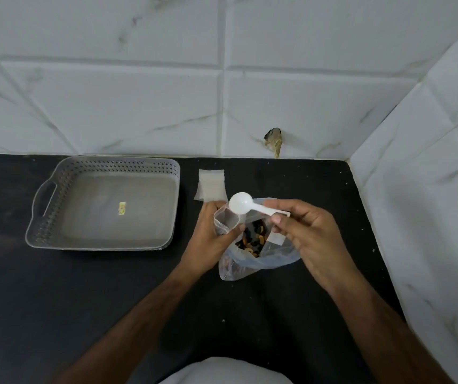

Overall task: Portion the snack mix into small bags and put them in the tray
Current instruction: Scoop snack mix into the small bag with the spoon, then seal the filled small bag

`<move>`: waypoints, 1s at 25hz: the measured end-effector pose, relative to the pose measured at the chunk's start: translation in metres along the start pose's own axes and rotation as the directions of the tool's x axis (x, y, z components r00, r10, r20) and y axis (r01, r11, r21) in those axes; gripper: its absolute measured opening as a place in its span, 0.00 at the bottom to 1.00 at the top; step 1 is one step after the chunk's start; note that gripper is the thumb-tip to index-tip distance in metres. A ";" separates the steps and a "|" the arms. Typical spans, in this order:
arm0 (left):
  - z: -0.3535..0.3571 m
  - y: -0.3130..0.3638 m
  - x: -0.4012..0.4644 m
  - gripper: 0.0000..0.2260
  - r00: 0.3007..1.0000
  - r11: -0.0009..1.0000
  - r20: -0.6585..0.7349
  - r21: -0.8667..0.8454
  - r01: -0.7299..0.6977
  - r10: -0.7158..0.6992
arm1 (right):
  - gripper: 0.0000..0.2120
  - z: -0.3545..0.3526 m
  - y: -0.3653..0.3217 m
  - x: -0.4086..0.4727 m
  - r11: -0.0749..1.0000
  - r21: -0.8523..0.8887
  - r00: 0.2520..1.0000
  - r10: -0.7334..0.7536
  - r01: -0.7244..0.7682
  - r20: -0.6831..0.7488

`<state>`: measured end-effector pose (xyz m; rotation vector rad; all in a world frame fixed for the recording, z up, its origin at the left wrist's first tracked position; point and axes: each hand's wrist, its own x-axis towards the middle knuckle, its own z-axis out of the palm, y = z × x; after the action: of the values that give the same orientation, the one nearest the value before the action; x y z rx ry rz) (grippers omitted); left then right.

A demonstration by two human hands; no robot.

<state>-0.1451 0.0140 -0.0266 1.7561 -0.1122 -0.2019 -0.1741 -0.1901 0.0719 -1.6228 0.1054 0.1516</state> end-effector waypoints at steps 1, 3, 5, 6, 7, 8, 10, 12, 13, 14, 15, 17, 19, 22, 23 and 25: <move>-0.002 -0.001 -0.001 0.18 1.000 1.000 -0.003 -0.005 -0.001 0.001 | 0.13 -0.007 0.000 0.001 0.998 0.042 0.999 0.046 -0.045 -0.027; -0.006 -0.005 -0.004 0.18 1.000 1.000 -0.008 -0.012 0.007 -0.007 | 0.12 -0.024 0.014 0.003 0.983 -0.144 0.991 0.098 -0.110 -0.089; -0.010 -0.009 -0.006 0.19 1.000 1.000 -0.006 -0.022 0.020 -0.020 | 0.13 -0.034 0.031 0.004 0.852 -0.509 0.991 0.090 -0.126 -0.096; -0.011 -0.009 -0.008 0.18 1.000 0.999 -0.007 -0.028 0.025 -0.025 | 0.13 -0.034 0.039 0.008 0.781 -0.614 0.993 0.083 -0.118 -0.085; -0.012 -0.008 -0.008 0.18 1.000 0.999 -0.010 -0.031 0.025 -0.026 | 0.13 -0.031 0.046 0.013 0.744 -0.658 0.993 0.090 -0.115 -0.072; -0.011 -0.008 -0.008 0.17 1.000 0.999 -0.010 -0.037 0.019 -0.020 | 0.13 -0.028 0.053 0.015 0.719 -0.685 0.992 0.107 -0.121 -0.064; -0.009 -0.007 -0.010 0.15 1.000 0.999 -0.013 -0.035 0.000 -0.001 | 0.14 -0.015 0.068 0.021 0.641 -0.763 0.994 0.107 -0.083 -0.017; -0.007 -0.004 -0.012 0.15 1.000 1.000 -0.012 -0.018 -0.011 0.011 | 0.15 -0.004 0.079 0.034 0.530 -0.846 0.990 0.139 -0.060 0.016; -0.006 -0.004 -0.012 0.14 1.000 1.000 -0.011 -0.017 -0.018 0.018 | 0.16 -0.001 0.087 0.045 0.489 -0.870 0.986 0.164 -0.061 0.023; -0.005 -0.003 -0.012 0.14 1.000 0.999 -0.009 -0.016 -0.027 0.027 | 0.16 0.001 0.091 0.057 0.416 -0.907 0.968 0.247 -0.066 0.043; -0.004 -0.003 -0.013 0.13 0.999 0.999 -0.010 -0.012 -0.037 0.037 | 0.16 -0.002 0.093 0.061 0.342 -0.939 0.937 0.338 -0.031 0.092; -0.003 -0.002 -0.014 0.12 0.999 0.999 -0.015 -0.007 -0.052 0.052 | 0.18 -0.002 0.092 0.071 0.252 -0.968 0.899 0.420 0.014 0.122; -0.003 -0.001 -0.016 0.12 0.998 0.998 -0.008 -0.004 -0.059 0.059 | 0.14 -0.001 0.085 0.062 0.201 -0.980 0.949 0.311 -0.002 0.062; 0.000 -0.002 -0.020 0.12 0.997 0.997 0.008 -0.014 -0.070 0.070 | 0.15 -0.018 0.061 0.034 0.297 -0.955 0.996 0.082 -0.007 0.018; 0.001 -0.002 -0.021 0.12 0.997 0.997 0.002 -0.012 -0.075 0.075 | 0.16 -0.022 0.057 0.026 0.361 -0.933 0.999 0.049 -0.014 0.004; 0.004 0.001 -0.023 0.13 0.996 0.996 -0.014 -0.013 -0.085 0.085 | 0.13 -0.026 0.041 0.018 0.590 -0.806 0.998 0.002 -0.046 -0.055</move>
<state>-0.1686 0.0144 -0.0250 1.7349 -0.1752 -0.1283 -0.1621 -0.2180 0.0302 -2.5637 0.1005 0.1971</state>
